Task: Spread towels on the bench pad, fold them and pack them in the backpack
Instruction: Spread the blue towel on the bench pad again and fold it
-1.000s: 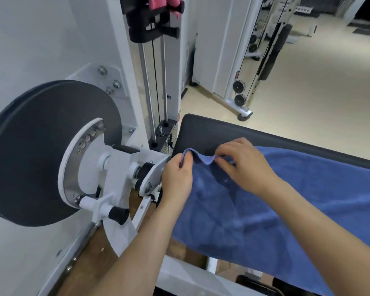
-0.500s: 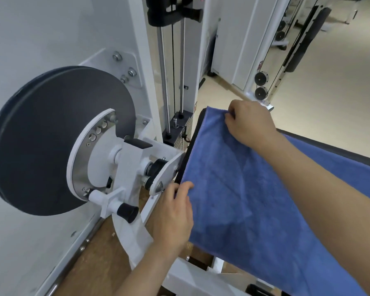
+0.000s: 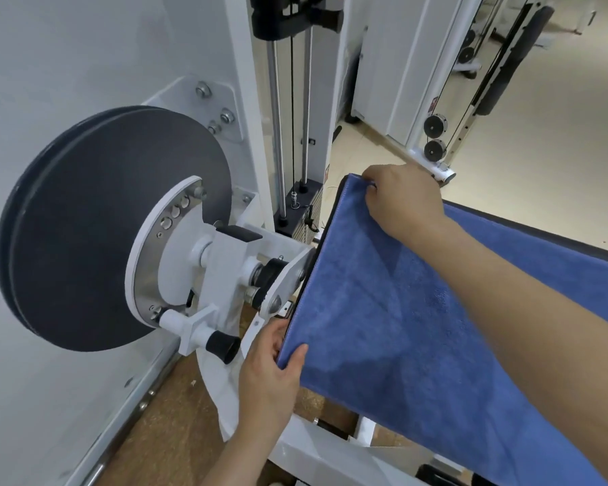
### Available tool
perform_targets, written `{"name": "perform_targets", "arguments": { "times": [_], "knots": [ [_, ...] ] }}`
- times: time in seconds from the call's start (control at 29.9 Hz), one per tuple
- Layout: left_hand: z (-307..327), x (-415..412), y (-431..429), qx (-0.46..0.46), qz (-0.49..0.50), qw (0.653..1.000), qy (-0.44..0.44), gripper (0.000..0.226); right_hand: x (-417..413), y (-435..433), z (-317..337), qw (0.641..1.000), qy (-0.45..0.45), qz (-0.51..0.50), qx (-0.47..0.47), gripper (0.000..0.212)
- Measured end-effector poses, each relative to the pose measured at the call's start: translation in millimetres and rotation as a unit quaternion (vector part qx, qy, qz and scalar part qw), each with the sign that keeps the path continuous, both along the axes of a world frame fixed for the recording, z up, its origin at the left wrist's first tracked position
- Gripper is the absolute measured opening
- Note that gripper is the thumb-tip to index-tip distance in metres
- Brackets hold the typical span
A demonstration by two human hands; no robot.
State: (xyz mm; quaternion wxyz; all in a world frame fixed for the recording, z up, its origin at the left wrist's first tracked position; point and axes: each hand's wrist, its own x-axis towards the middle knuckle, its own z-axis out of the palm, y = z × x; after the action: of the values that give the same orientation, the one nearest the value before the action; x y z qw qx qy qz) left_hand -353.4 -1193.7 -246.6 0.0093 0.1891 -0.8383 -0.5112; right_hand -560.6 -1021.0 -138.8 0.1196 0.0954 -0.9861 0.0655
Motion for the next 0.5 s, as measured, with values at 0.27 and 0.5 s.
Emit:
{"name": "perform_targets", "arguments": {
  "times": [0.27, 0.5],
  "knots": [
    [-9, 2, -2, 0.015, 0.026, 0.999, -0.016, 0.018, 2, -17, 11, 0.993, -0.071, -0.038, -0.088, 0.035],
    [-8, 2, -8, -0.046, -0.066, 0.997, -0.008, 0.011, 0, -32, 18, 0.989, -0.114, -0.073, -0.058, 0.03]
  ]
}}
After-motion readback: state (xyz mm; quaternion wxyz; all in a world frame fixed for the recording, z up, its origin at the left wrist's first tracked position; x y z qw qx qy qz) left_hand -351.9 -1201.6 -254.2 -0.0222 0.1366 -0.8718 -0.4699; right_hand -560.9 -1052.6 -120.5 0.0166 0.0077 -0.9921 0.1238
